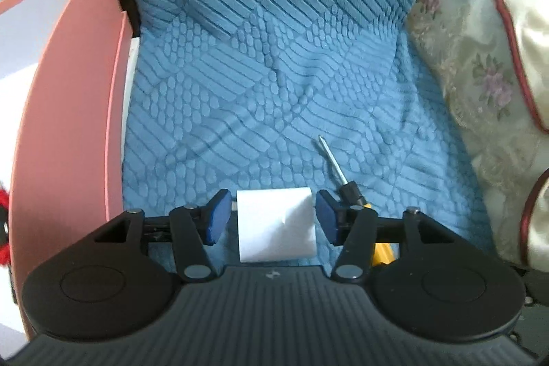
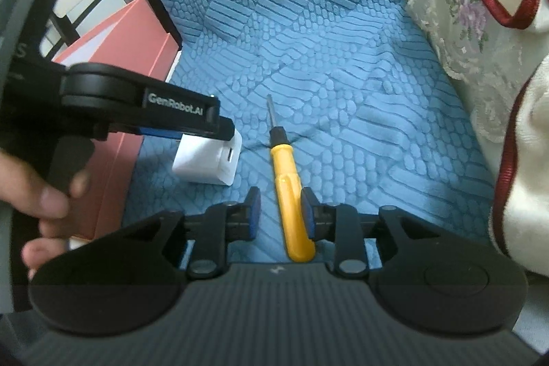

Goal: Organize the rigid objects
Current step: 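Carry the charger with the left tool while the right tool carries the screwdriver to the pink box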

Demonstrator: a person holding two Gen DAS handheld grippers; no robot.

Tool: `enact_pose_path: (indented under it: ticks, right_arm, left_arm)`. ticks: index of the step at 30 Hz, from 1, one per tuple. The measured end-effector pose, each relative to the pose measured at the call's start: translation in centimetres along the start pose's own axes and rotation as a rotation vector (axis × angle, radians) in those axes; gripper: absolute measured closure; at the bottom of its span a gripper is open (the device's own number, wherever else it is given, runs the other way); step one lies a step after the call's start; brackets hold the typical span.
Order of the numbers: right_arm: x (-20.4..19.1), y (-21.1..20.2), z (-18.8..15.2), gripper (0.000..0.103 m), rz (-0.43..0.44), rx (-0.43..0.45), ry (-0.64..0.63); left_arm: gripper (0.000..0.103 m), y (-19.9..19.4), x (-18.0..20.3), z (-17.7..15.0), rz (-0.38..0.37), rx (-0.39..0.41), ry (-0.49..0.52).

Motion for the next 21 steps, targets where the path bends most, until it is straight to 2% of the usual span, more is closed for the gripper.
enact_pose_path:
  ticks: [1,6,9,12,16,21]
  right_arm:
    - [-0.1,0.0,-0.1,0.073,-0.005,0.004,-0.009]
    - [-0.6,-0.2,0.0,0.058,0.021,0.041,-0.037]
    - [-0.9,-0.5,0.1,0.058,0.022,0.065,-0.044]
    - [-1.1,-0.9,0.2,0.058,0.031,0.085,-0.06]
    - [-1.2,-0.5,0.2,0.058,0.006,0.081,-0.077]
    - [-1.8,0.8,-0.2,0.058,-0.02,0.07,-0.12]
  left_arm:
    - [0.037,-0.3,-0.1,-0.3,-0.011,0.013,-0.014]
    - [0.036,-2.1,-0.3,-2.3,-0.046,0.057,-0.06]
    - [0.036,-3.7,-0.2,-3.4,0.018,0.139,-0.057]
    - [0.036,-4.3,-0.3,-4.2,-0.01,0.169,-0.066]
    - [0.036,-4.4,-0.2,-4.6,-0.006,0.193,-0.04]
    - [0.036,-3.7,-0.7,-4.7,-0.065,0.198,-0.063]
Point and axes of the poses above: each gripper's, at about its wrist camera, not at the fingertips, and y roughly the way its jaws point, x to its right, z to its top, the point moved 4 cm from there along y, roughly the way its jaws point, and after that the axes turned 6 degrees about y, right-handed, at the moved point
